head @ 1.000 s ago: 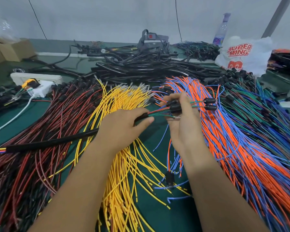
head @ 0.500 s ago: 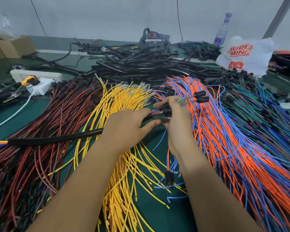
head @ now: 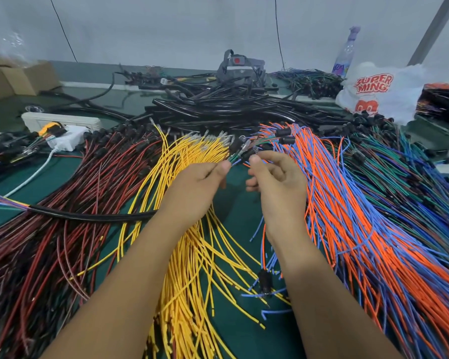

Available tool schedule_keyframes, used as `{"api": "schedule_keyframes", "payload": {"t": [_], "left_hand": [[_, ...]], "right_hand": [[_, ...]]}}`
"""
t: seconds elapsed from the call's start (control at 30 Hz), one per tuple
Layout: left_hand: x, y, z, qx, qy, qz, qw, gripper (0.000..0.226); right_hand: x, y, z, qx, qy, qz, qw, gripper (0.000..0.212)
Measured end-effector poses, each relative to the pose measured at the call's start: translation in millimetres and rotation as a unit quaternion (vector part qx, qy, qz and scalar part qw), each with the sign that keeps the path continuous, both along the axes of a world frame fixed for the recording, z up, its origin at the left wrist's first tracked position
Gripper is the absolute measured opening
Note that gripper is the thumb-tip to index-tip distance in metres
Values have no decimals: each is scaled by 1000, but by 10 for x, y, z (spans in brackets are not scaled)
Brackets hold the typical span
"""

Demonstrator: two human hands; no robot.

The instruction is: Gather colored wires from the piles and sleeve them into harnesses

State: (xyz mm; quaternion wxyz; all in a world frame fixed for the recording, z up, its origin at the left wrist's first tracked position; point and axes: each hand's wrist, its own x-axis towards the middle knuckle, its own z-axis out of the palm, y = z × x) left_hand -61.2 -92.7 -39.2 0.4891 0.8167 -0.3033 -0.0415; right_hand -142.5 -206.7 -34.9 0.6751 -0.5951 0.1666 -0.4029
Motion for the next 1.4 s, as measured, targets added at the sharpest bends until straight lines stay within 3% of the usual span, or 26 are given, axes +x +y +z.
{"api": "schedule_keyframes", "payload": {"t": [0.27, 0.5, 0.77, 0.97, 1.1, 1.23, 1.3, 1.4], "left_hand": [[-68, 10, -39, 68, -87, -3, 994, 48], [-51, 41, -66, 47, -101, -14, 994, 18], [-52, 100, -50, 48, -147, -28, 988, 13], [-75, 35, -66, 16, -180, 17, 983, 27], [-41, 25, -53, 9, -240, 36, 970, 25], [-69, 47, -18, -27, -297, 69, 952, 25], [-78, 60, -17, -52, -288, 77, 953, 24], [-66, 69, -29, -59, -226, 82, 969, 21]], "right_hand": [[-20, -28, 12, -8, -16, -25, 1000, 8], [9, -70, -27, 24, -3, -26, 999, 20], [26, -52, -27, 96, -11, 59, 994, 24], [28, -59, -32, 151, -13, 99, 984, 22], [25, -18, -15, 219, -19, 161, 962, 23], [-17, -28, 4, 227, -16, 190, 955, 23], [-8, -32, 20, 215, -4, 160, 963, 22], [12, -29, 4, 122, 63, 15, 990, 24]]}}
